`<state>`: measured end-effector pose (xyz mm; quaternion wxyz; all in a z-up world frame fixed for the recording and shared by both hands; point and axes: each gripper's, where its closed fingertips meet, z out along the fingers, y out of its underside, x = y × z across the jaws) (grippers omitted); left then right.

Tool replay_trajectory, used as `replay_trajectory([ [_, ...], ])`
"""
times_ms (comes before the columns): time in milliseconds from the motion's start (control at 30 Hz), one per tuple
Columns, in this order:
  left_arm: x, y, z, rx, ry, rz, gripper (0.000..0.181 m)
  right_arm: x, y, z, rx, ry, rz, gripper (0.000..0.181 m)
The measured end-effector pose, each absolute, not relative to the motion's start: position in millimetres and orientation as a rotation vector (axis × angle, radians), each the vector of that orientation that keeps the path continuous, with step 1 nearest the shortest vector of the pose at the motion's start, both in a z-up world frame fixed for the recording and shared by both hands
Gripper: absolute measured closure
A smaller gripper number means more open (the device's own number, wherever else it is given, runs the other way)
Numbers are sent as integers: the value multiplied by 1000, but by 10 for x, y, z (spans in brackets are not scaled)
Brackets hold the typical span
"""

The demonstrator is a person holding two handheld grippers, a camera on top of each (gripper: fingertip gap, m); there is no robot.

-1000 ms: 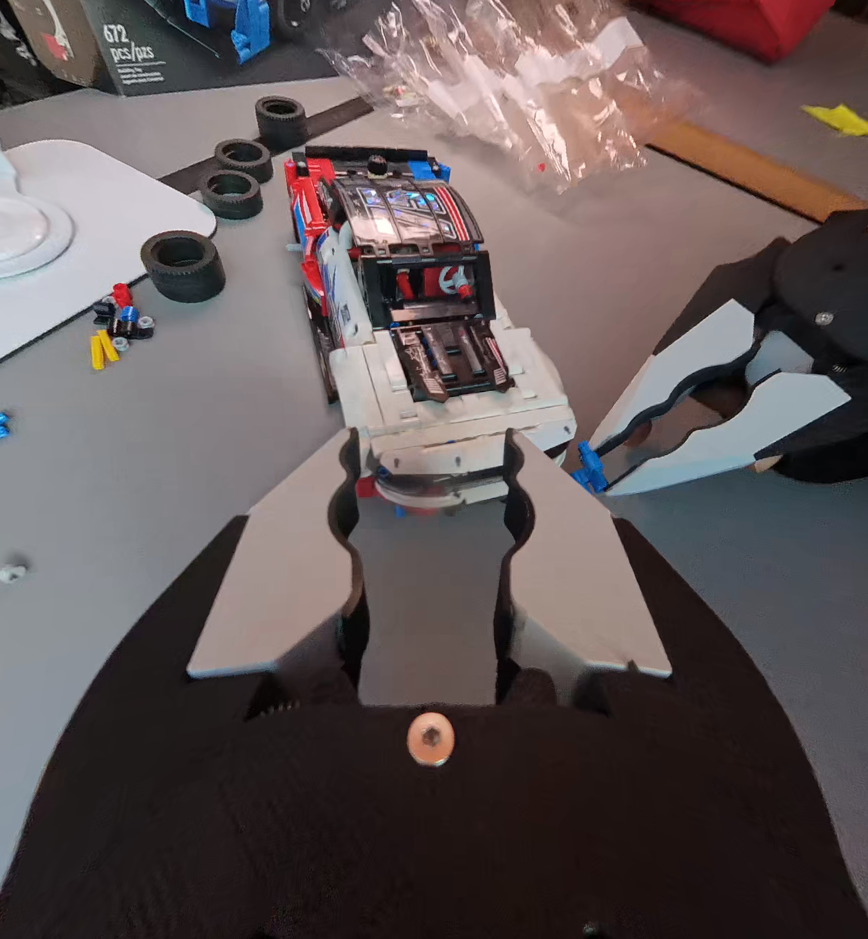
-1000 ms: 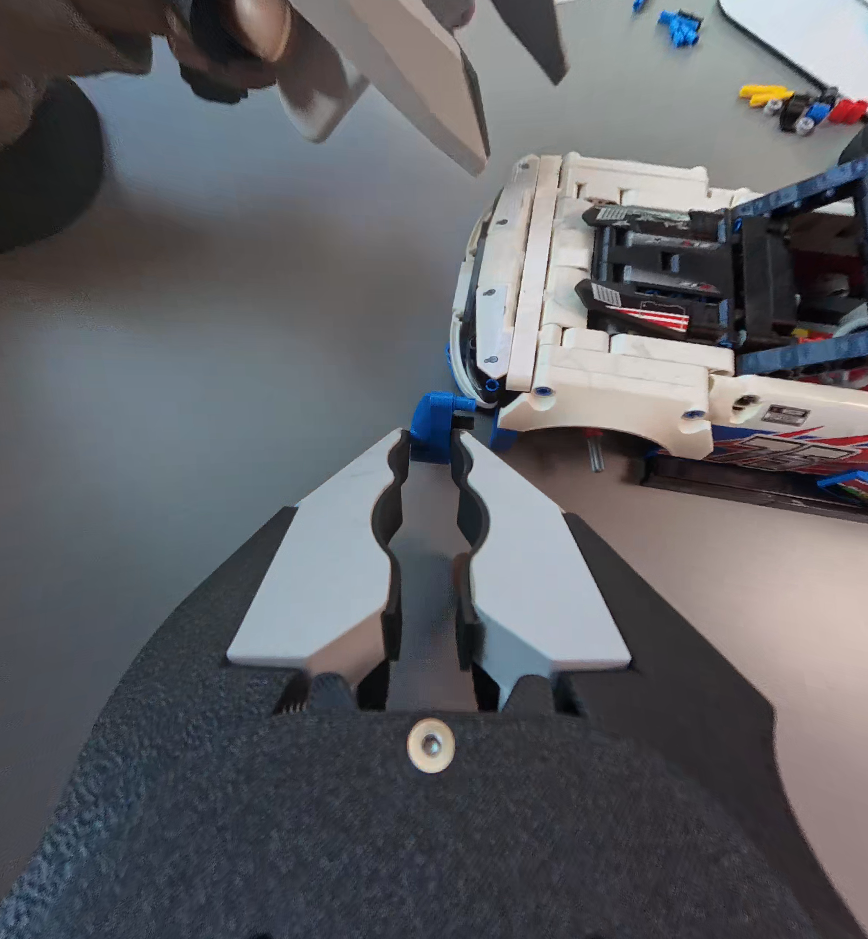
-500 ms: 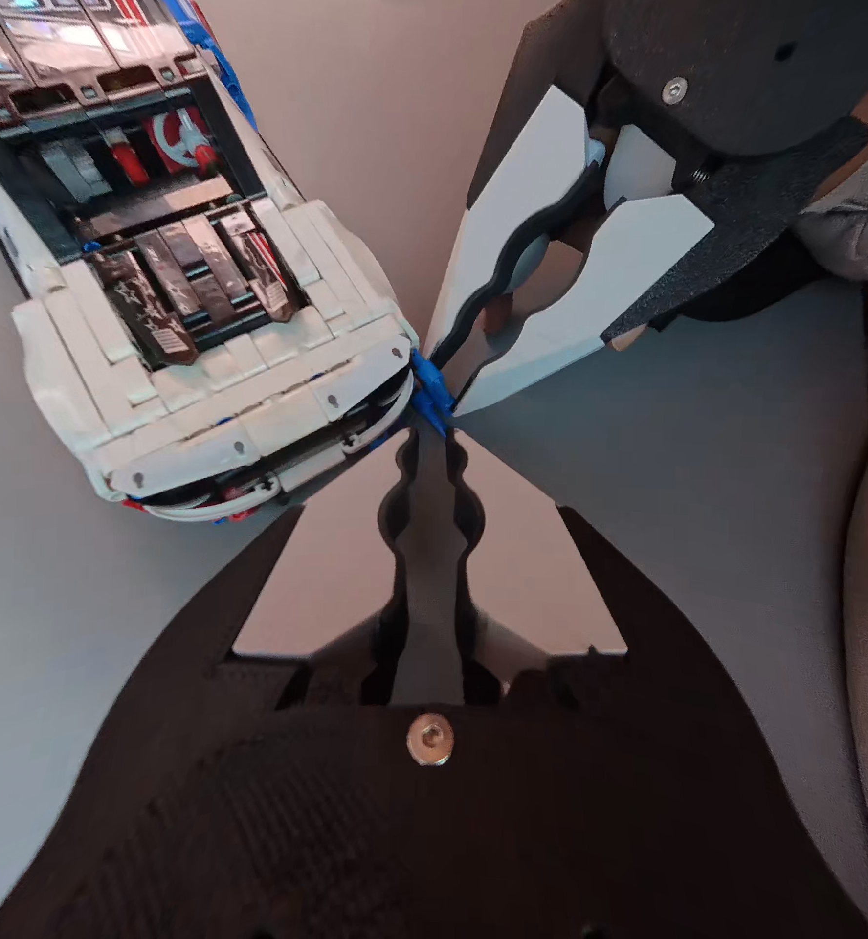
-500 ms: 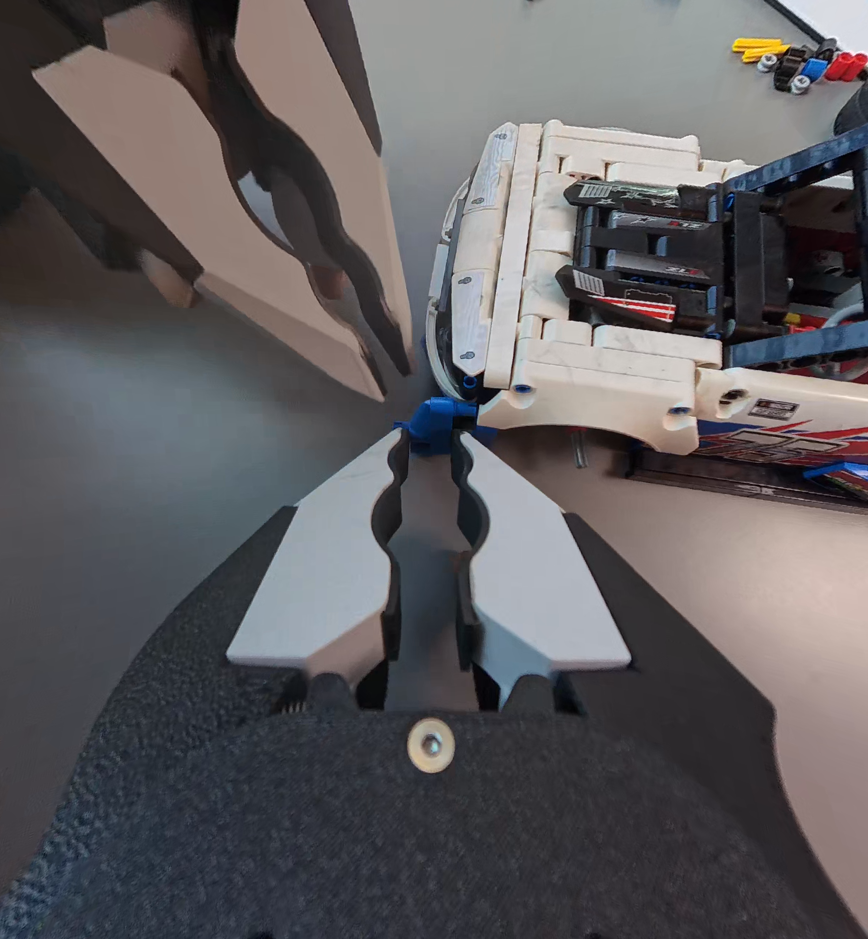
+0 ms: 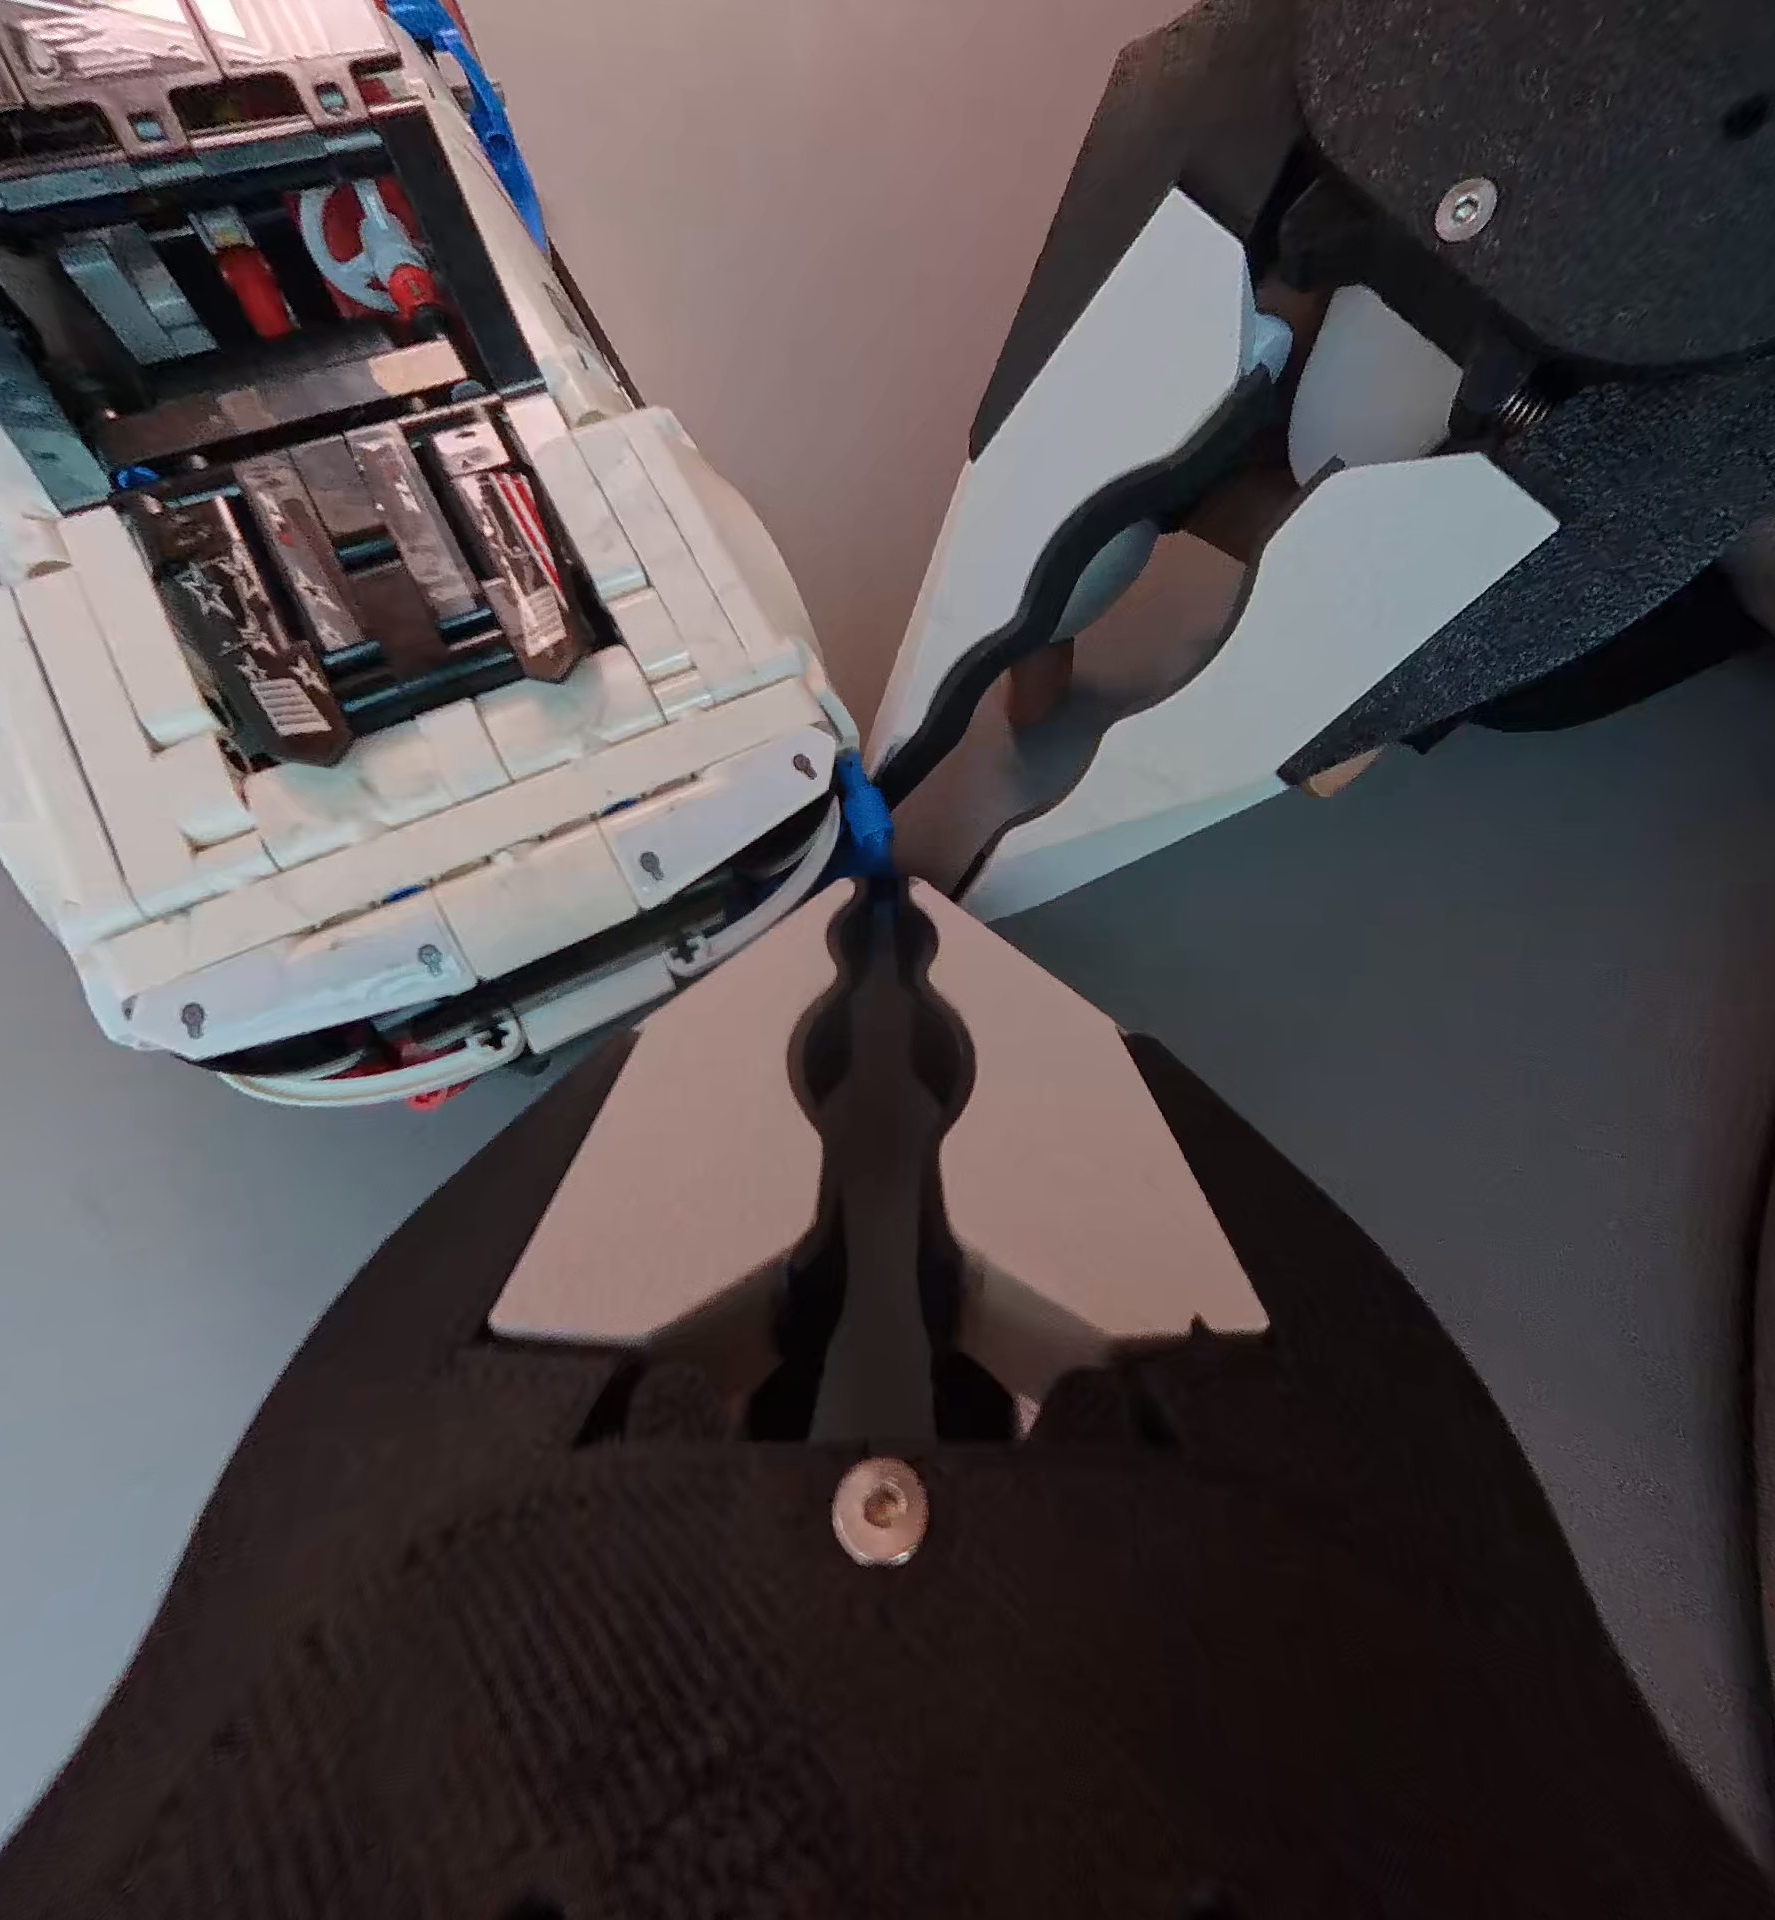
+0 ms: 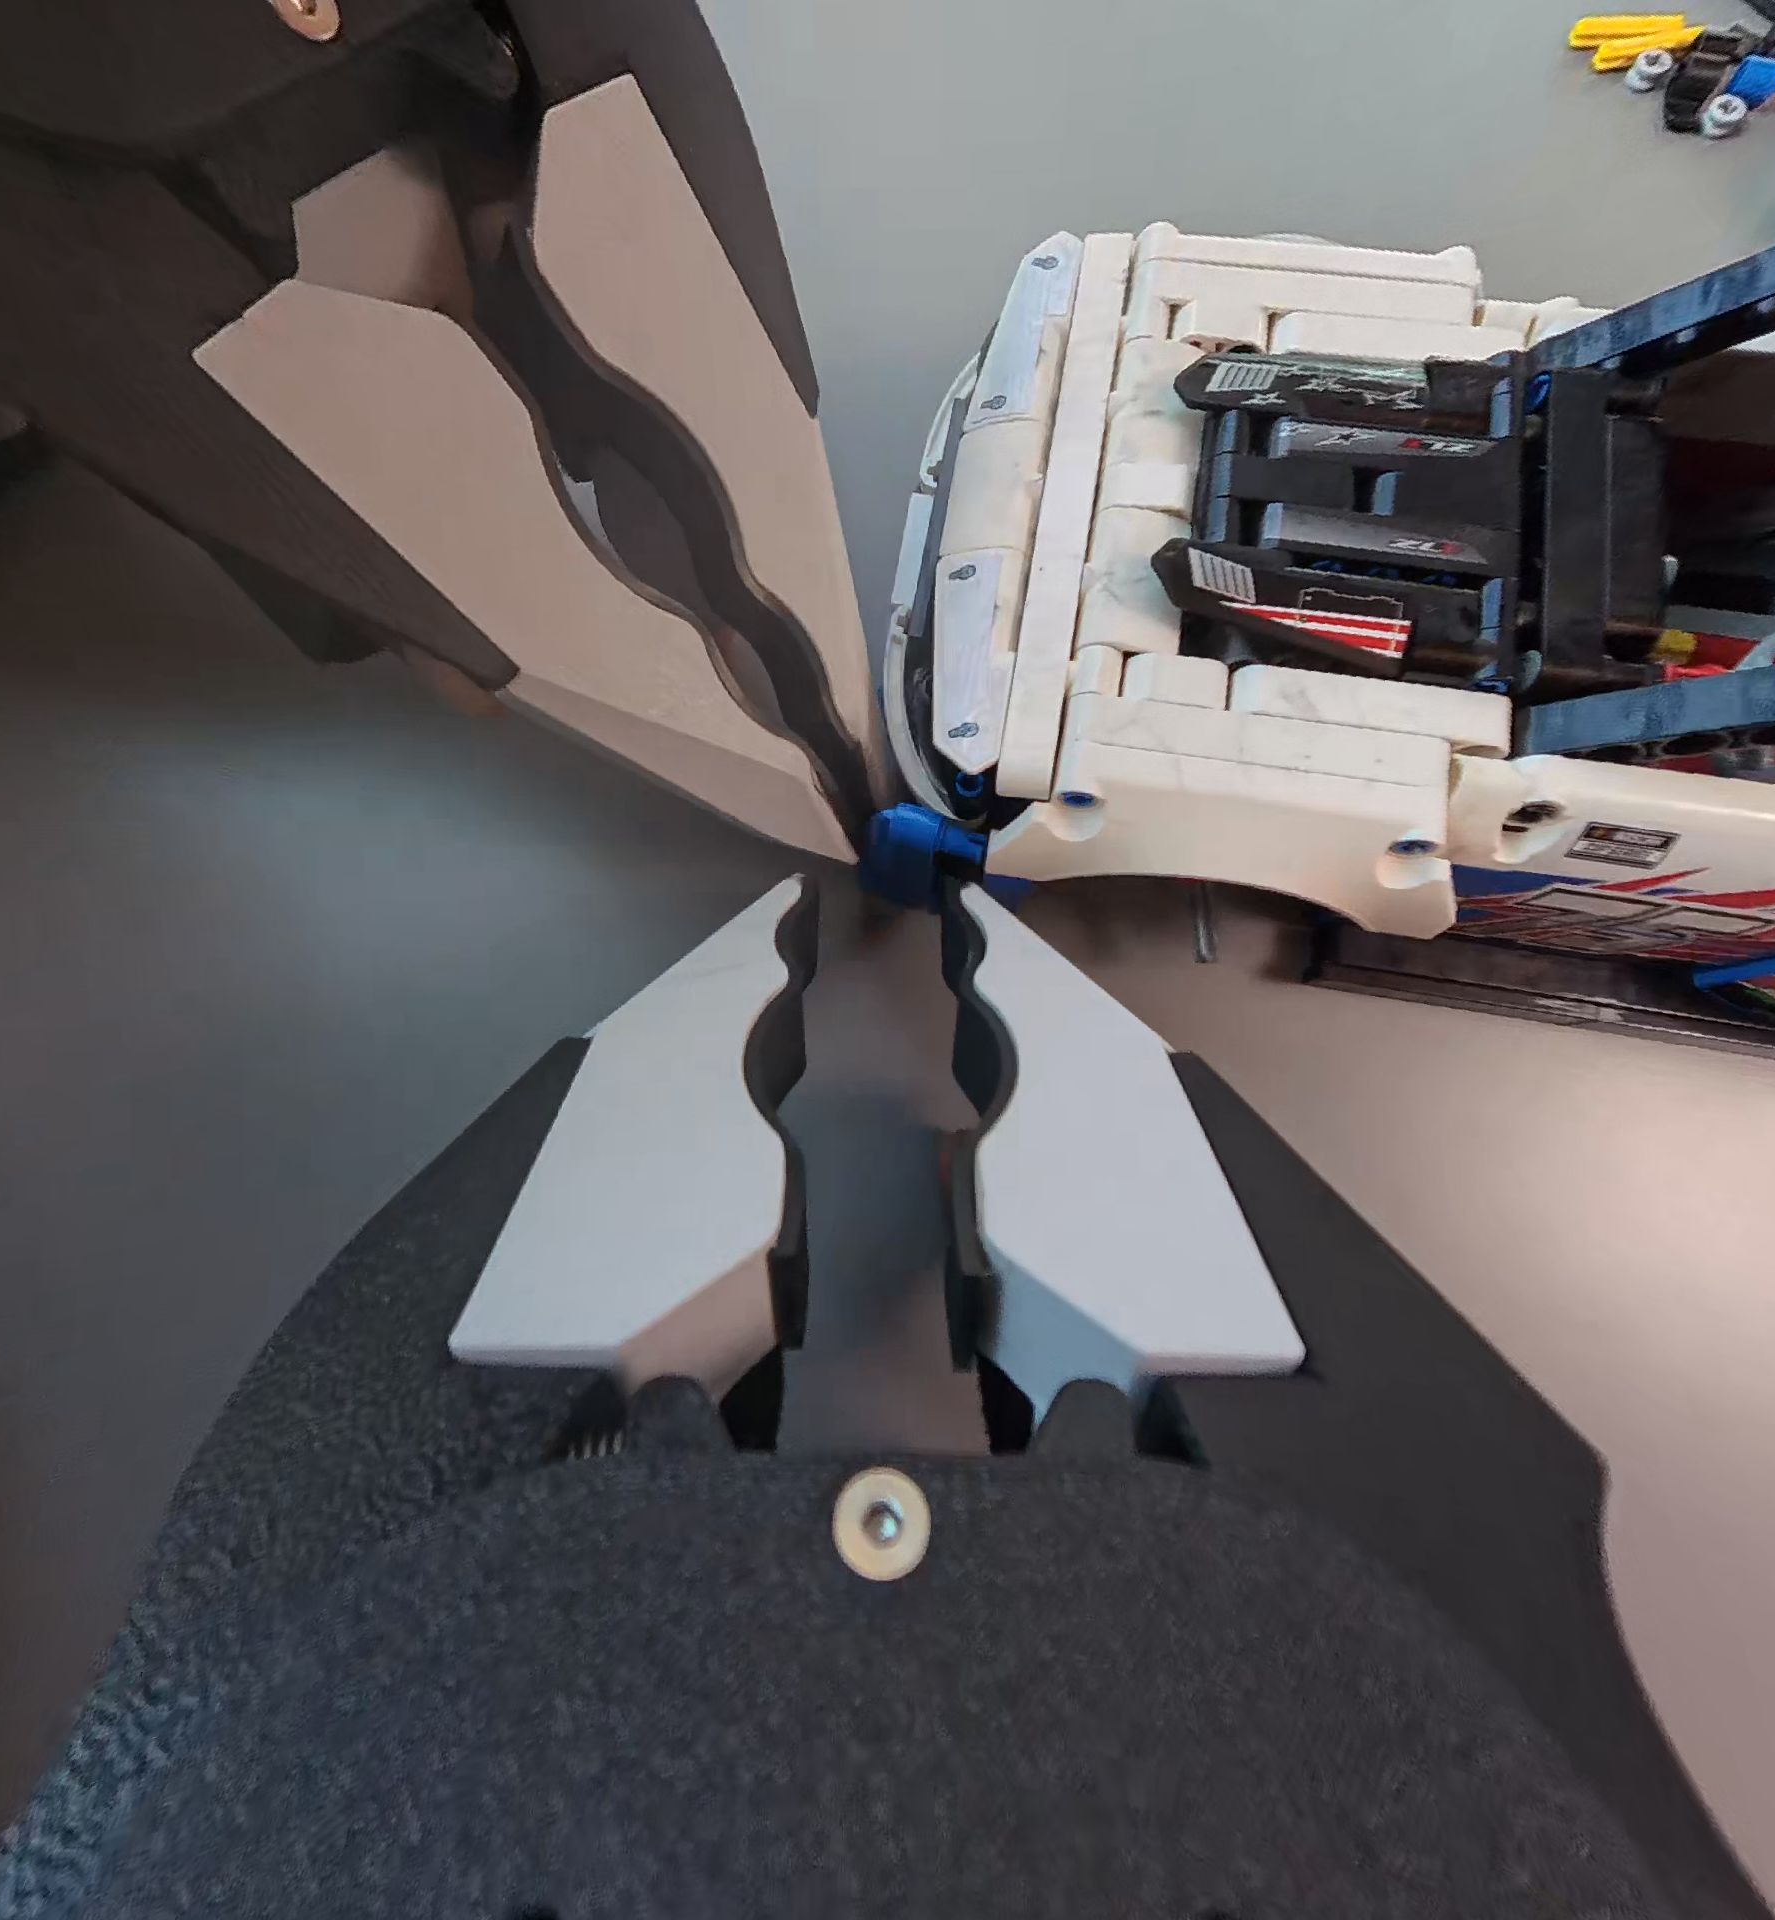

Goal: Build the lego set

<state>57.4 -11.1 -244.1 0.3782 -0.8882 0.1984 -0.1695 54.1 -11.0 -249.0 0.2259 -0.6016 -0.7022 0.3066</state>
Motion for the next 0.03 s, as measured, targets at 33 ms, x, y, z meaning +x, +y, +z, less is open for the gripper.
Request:
replay_trajectory([
  [33,571,-107,-2445,-2267,503,-431,179,550,-98,-2492,-1661,-1940,841,160],
])
